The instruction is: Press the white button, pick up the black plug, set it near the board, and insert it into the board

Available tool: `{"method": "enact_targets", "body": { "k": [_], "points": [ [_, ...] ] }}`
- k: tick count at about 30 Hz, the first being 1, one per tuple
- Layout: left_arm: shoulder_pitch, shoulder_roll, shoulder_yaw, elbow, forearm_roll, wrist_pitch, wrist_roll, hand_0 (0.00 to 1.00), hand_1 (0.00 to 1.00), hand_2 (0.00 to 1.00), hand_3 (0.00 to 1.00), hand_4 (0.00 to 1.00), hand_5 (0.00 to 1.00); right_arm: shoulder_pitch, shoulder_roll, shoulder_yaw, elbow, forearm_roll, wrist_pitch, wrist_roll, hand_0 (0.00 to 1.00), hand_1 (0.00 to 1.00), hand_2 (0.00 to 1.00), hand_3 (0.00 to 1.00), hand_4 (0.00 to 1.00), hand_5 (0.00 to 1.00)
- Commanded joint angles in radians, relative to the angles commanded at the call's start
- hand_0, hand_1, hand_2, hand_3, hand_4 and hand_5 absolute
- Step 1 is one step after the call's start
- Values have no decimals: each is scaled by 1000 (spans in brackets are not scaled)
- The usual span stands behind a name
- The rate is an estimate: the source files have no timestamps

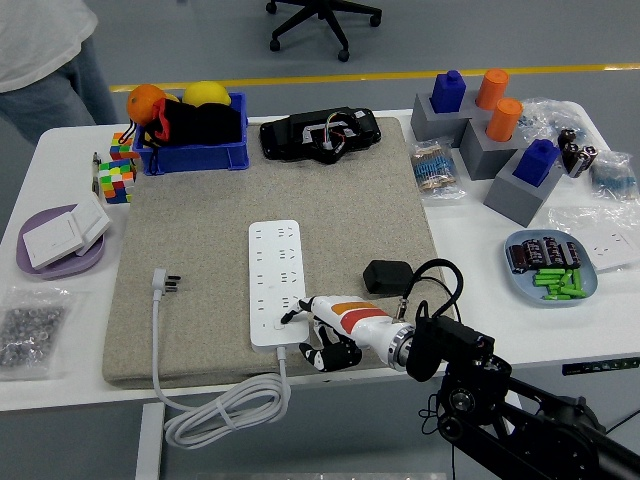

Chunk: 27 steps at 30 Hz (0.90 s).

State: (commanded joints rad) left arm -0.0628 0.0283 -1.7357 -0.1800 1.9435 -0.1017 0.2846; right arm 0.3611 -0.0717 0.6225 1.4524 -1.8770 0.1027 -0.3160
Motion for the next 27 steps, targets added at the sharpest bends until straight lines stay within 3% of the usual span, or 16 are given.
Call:
{"method": "enact_targets", "body": {
  "k": [7, 21, 27],
  "points": [
    [0, 0, 2, 0, -9, 2, 0, 779, 729, 688, 765, 517, 492, 5, 0, 4, 15, 0, 1, -2, 2, 2, 141, 748, 542, 120],
    [-2, 0, 1, 0, -3, 1, 0, 779, 730, 688, 765, 516, 495, 19, -6, -39, -20, -10, -2, 10, 2, 2, 141, 740, 538, 119],
    [-2, -1, 1, 0, -7, 2, 0, 779, 730, 688, 765, 516, 495, 16, -5, 10, 36, -5, -5, 20, 2, 2, 141, 738, 541, 118]
  ]
}}
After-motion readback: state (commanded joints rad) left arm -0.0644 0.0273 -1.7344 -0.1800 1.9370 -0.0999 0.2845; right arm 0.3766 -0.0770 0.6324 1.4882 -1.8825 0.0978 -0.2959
